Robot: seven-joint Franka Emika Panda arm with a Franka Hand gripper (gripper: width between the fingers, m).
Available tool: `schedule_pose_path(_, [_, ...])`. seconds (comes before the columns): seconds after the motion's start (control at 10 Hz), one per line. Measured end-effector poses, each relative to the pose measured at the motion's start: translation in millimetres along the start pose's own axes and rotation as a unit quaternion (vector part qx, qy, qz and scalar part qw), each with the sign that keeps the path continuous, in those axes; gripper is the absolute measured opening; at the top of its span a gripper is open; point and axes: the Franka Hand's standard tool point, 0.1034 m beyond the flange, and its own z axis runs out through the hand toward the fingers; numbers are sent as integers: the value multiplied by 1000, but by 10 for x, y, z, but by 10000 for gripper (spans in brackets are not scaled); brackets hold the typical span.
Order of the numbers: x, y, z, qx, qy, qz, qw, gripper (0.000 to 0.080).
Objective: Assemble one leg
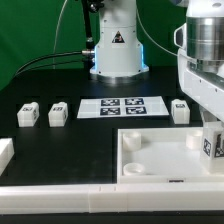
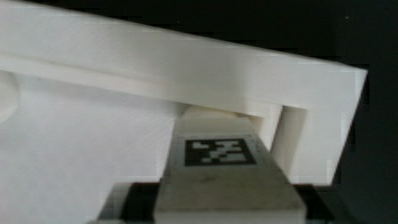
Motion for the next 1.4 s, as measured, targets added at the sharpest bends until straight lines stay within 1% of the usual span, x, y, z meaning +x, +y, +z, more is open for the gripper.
schedule_pose_path(0.2, [-6, 2, 1, 0, -1, -4, 1000, 291])
schedule_pose_path(0.3, [-8, 2, 1, 0, -1, -18, 1000, 505])
schedule_pose_path(0.4, [-10, 2, 1, 0, -1, -36, 999, 505])
schedule_pose_path(0.5, [-14, 2, 2, 0, -1, -45, 999, 617])
schedule_pose_path(0.6, [-14, 2, 2, 0, -1, -75, 997, 641])
schedule_pose_path(0.7, [-12, 6, 3, -1, -1, -133, 991, 641])
schedule_pose_path(0.9, [-19, 13, 6, -6, 6, -279, 960, 648])
schedule_pose_path(1.0, [-28, 15, 9, -8, 7, -330, 944, 649])
schedule_pose_path(1.1, [-23, 15, 9, -9, 9, -388, 921, 649])
schedule_pose_path(1.3, [-23, -5, -6, -8, 9, -497, 868, 649])
schedule_pose_path(1.4, [-25, -18, -16, -8, 9, -522, 853, 649])
